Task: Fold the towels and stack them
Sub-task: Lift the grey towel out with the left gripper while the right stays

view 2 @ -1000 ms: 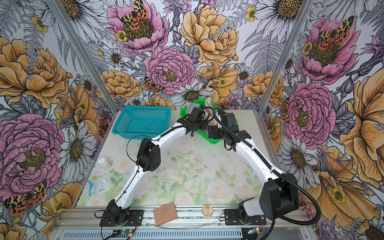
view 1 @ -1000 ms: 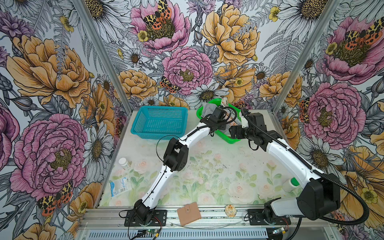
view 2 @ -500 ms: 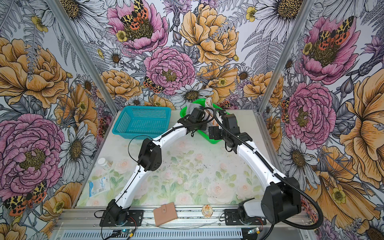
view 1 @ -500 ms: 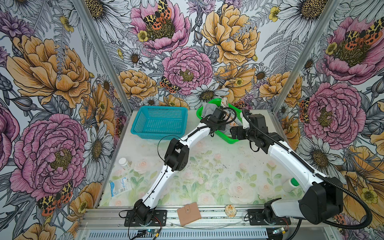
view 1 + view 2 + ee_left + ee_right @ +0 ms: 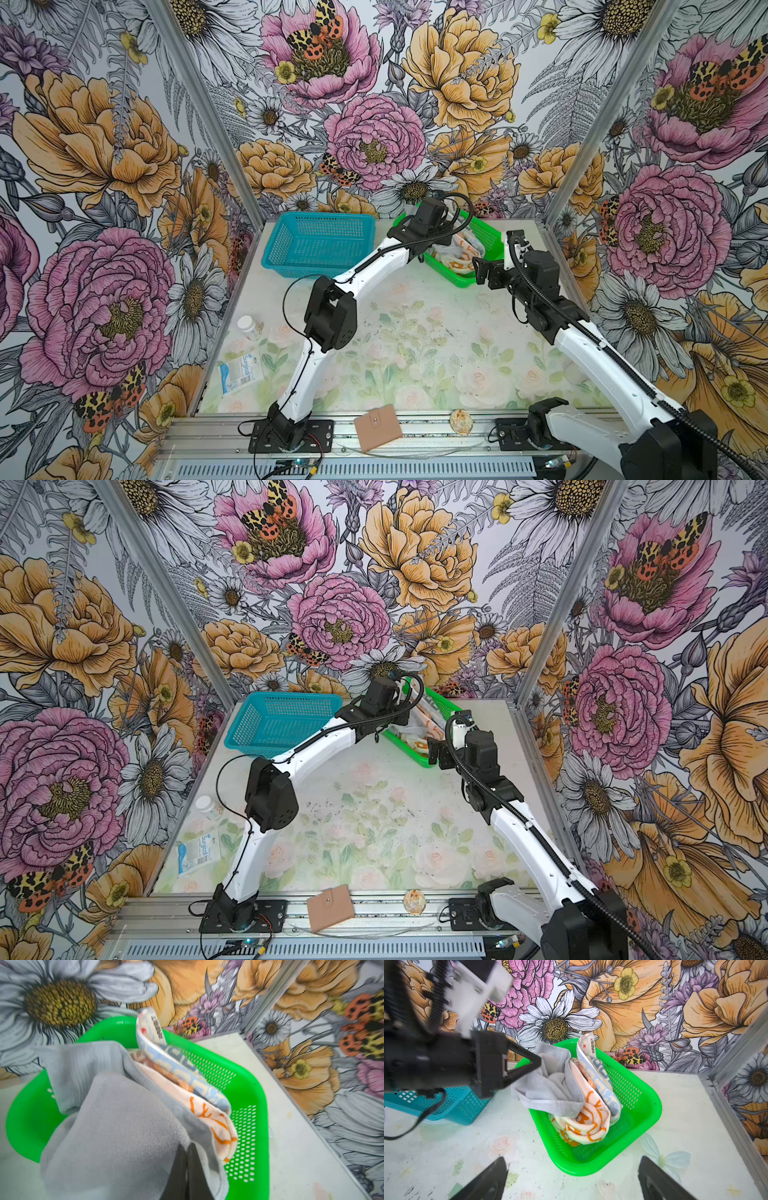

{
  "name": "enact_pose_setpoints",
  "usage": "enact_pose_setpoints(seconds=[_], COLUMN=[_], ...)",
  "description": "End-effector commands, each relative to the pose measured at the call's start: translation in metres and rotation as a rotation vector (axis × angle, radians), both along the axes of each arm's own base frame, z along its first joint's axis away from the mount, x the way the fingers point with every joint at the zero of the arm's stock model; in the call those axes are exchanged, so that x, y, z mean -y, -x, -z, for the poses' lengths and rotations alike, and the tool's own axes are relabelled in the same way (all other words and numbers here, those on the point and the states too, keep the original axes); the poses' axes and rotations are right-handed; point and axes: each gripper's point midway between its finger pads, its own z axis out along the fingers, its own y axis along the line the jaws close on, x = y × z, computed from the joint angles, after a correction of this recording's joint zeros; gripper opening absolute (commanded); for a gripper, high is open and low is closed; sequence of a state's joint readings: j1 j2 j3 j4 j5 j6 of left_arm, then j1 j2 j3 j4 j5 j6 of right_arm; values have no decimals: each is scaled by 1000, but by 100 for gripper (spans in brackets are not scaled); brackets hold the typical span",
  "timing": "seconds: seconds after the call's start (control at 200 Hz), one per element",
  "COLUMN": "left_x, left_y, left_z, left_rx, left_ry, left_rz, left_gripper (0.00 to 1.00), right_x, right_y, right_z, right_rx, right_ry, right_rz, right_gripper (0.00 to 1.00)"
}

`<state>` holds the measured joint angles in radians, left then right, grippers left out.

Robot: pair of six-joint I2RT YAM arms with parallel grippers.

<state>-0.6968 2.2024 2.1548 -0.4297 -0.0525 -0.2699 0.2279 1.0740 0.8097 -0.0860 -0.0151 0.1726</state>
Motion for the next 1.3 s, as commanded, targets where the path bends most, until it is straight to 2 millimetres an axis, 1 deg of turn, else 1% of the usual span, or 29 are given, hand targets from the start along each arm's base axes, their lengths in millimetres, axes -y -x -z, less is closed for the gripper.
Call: enact_pose_setpoints(seconds=[0.0, 0.1, 0.14, 0.155, 0.165, 0.17, 0.19, 0.2, 0.21, 0.225, 0.27, 0.345, 0.465, 0.52, 0.575, 0.645, 0.771, 0.851, 0.896, 0.946, 1.011, 1.076, 1.196, 1.296], left_x=[-7, -21, -29, -31, -34, -35, -40, -41, -48, -53, -66, -88, -122, -143, -161, -180, -201, -213, -220, -226, -236, -244, -264, -267], left_y=[15, 35, 45, 48, 51, 51, 58, 59, 67, 72, 87, 111, 153, 166, 177, 187, 198, 200, 204, 212, 225, 239, 259, 276], left_z=[-80, -118, -138, -141, -149, -149, -160, -160, -175, -184, -205, -232, -262, -267, -266, -254, -210, -174, -159, -149, -147, -152, -173, -195], left_rx=[167, 251, 294, 303, 319, 320, 343, 347, 373, 392, 440, 515, 615, 633, 628, 600, 518, 440, 409, 398, 402, 418, 460, 498], left_ry=[131, 167, 180, 180, 186, 185, 191, 188, 202, 206, 212, 197, 161, 147, 136, 104, 46, 28, 22, 33, 70, 99, 133, 165], left_rz=[44, 56, 56, 54, 52, 52, 49, 49, 46, 41, 26, -3, -51, -98, -130, -160, -172, -188, -194, -197, -200, -188, -200, -160], left_gripper=[0, 0, 0, 0, 0, 0, 0, 0, 0, 0, 0, 0, 0, 0, 0, 0, 0, 0, 0, 0, 0, 0, 0, 0], right_x=[6, 9, 10, 10, 11, 11, 12, 12, 12, 13, 14, 18, 15, 13, 12, 11, 0, -7, -12, -19, -28, -34, -38, -42], right_y=[-9, -13, -15, -16, -16, -16, -17, -17, -17, -18, -19, -20, -25, -27, -31, -36, -44, -52, -56, -60, -64, -68, -72, -73], right_z=[-18, -8, -4, -3, -2, -2, 0, 1, 1, 2, 4, 7, 16, 20, 25, 32, 39, 39, 40, 41, 44, 49, 60, 71], right_rx=[110, 99, 88, 86, 83, 82, 77, 76, 74, 72, 69, 56, 21, -4, -38, -90, -96, -81, -79, -86, -99, -111, -139, -166], right_ry=[-17, -1, 10, 12, 15, 16, 19, 21, 21, 24, 26, 24, 35, 35, 39, 54, 91, 94, 90, 90, 101, 112, 98, 90], right_rz=[12, 25, 29, 30, 31, 32, 37, 38, 38, 42, 50, 73, 56, 50, 54, 58, 27, 15, 1, -18, -39, -48, -45, -51], right_gripper=[100, 100, 100, 100, 99, 99, 100, 99, 99, 99, 100, 99, 100, 100, 99, 98, 98, 98, 98, 97, 96, 96, 96, 95])
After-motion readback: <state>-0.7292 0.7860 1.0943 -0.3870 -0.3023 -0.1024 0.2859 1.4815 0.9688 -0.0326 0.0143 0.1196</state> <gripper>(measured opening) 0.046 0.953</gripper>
